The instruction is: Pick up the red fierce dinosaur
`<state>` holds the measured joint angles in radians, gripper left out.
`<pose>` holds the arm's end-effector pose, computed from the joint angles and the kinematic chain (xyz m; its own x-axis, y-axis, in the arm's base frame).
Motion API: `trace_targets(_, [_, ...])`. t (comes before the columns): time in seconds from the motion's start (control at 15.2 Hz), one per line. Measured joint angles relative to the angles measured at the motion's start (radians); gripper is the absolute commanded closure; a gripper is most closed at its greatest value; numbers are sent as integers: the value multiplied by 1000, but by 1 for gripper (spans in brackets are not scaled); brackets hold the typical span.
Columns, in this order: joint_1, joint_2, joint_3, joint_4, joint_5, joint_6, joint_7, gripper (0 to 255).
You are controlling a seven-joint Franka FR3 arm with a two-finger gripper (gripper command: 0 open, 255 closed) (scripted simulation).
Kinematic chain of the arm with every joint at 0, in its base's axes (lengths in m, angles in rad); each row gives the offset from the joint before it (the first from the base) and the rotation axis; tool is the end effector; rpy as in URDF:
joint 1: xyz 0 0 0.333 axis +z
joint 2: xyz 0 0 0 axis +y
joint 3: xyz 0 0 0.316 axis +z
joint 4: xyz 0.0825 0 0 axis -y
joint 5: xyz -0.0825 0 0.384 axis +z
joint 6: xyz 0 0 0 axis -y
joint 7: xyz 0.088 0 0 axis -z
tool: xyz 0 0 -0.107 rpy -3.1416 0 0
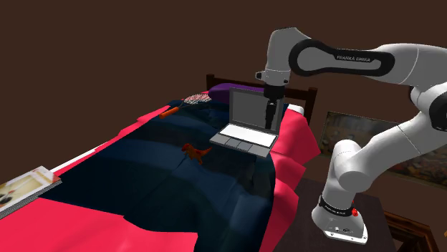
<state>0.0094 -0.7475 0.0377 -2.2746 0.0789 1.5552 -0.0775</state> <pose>0.3160 0.0275 0.6155 0.9927 0.1161 0.0318 0.1176 -0.9918 -0.0509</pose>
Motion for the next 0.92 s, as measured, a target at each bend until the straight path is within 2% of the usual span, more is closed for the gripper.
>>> trace_targets(0.13, [2, 12, -6, -1, -1, 15, -13, 0])
trace_targets(0.26, [8, 42, -24, -25, -3, 77, -56, 0])
trace_targets(0.92, [61, 340, -120, 15, 36, 385, -326, 0])
